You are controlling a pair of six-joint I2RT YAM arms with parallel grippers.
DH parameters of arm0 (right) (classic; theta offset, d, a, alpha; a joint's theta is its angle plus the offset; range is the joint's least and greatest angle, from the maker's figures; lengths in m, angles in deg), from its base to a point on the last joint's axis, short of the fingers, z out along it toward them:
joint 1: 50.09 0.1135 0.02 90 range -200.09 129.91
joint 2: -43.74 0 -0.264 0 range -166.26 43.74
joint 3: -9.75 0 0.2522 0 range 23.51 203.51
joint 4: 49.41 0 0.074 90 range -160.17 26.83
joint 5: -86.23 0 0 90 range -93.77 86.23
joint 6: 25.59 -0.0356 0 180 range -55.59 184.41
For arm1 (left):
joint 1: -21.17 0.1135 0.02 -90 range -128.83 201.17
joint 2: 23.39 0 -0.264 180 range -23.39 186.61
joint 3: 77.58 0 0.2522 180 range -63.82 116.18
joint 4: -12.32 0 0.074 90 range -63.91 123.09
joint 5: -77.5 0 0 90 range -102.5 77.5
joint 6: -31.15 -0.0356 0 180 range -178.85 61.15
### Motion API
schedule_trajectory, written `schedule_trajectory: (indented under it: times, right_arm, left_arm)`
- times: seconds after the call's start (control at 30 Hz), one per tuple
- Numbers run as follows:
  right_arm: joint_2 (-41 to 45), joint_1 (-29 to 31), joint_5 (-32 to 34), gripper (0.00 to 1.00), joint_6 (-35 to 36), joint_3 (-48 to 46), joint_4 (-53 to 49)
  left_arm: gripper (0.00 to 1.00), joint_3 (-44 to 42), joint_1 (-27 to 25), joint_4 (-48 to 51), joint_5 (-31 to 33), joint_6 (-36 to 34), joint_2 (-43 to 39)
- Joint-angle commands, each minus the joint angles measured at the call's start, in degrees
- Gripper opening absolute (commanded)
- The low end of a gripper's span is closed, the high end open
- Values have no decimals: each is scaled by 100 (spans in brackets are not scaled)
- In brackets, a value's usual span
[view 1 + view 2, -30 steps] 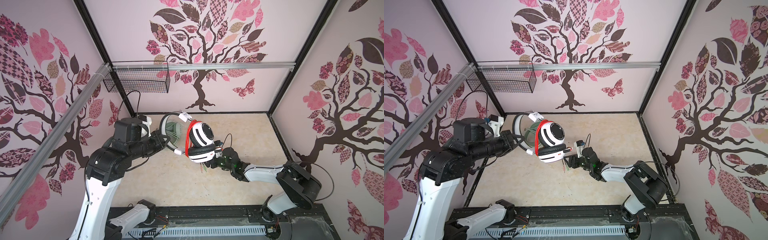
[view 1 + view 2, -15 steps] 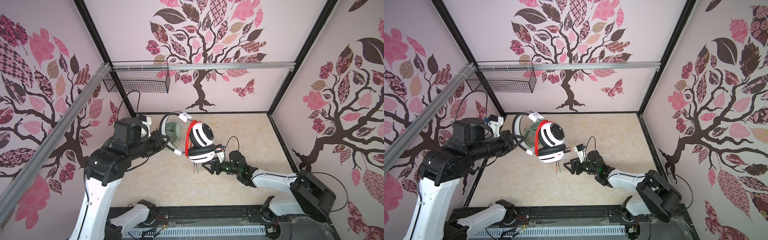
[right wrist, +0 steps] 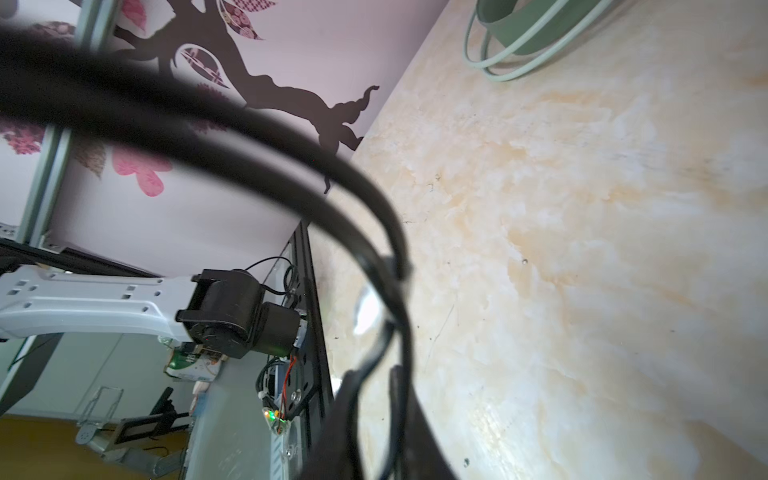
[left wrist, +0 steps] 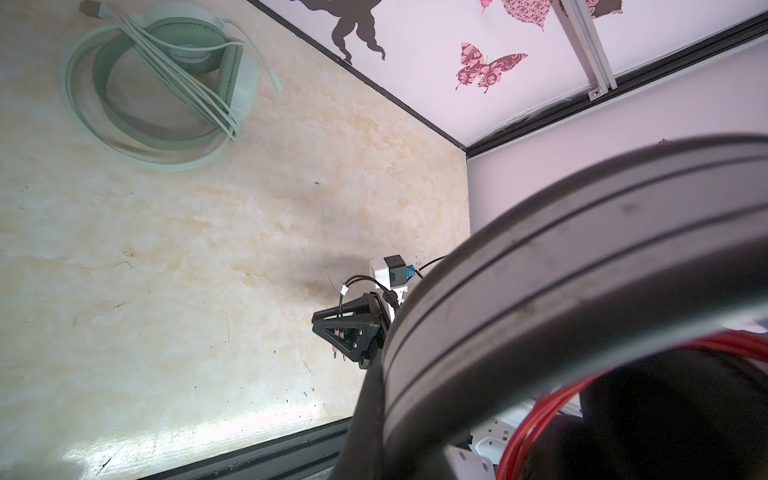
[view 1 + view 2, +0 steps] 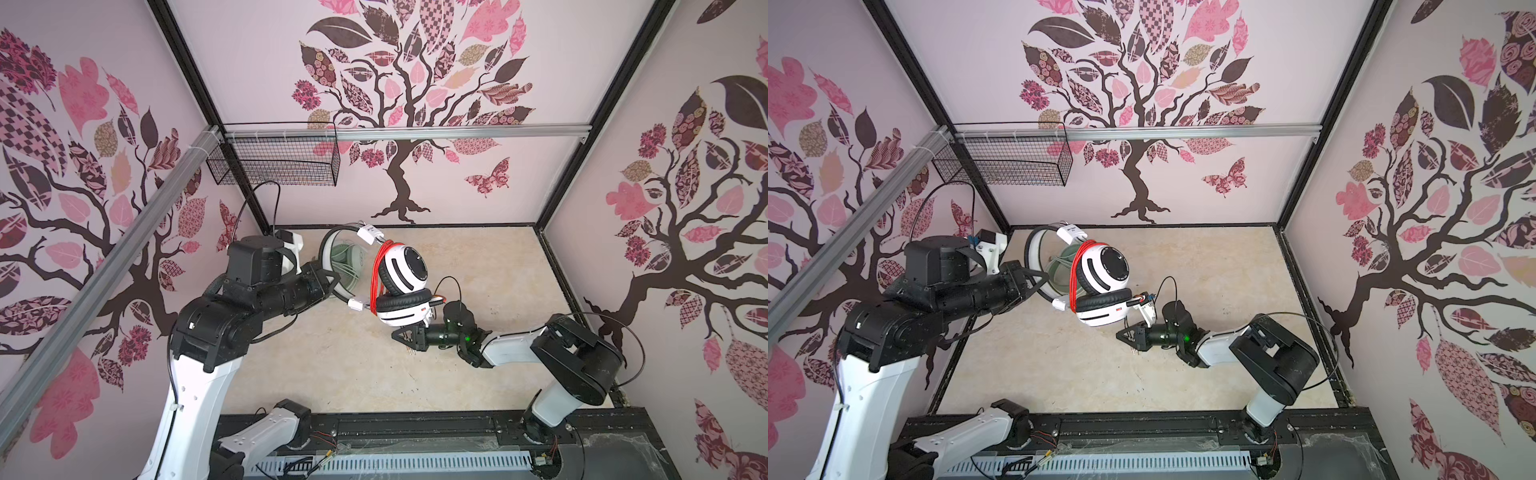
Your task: Wrap the headphones
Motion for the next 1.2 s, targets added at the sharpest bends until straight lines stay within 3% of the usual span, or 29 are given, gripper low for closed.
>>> schedule_trajectory:
  times: [0.0, 0.2, 0.37, 0.63, 0.9, 1.17]
  right_arm:
    - [59, 45, -102, 0, -126, -192, 477]
    - [739, 253, 338, 0, 144, -466, -434]
    - [1419, 1195, 1429, 0, 701, -317, -2151]
    - [1629, 2582, 2848, 0, 933, 332, -3625]
    - [1436, 3972, 3811, 0, 1146, 1665, -5284]
    - [2172, 4307, 3741, 0, 1289, 2667, -6840]
  left_arm:
    - [0, 317, -19, -327, -157, 82, -81]
    - [0, 230, -19, -454, 36, 166, -31]
    - [0, 229, -19, -843, 109, 445, 220]
    - [0, -88, -19, -1648, -426, 1269, 525]
    - [0, -539, -19, -1722, 746, 1012, 745]
    - [0, -1376, -19, -1248, 2487, 343, 851]
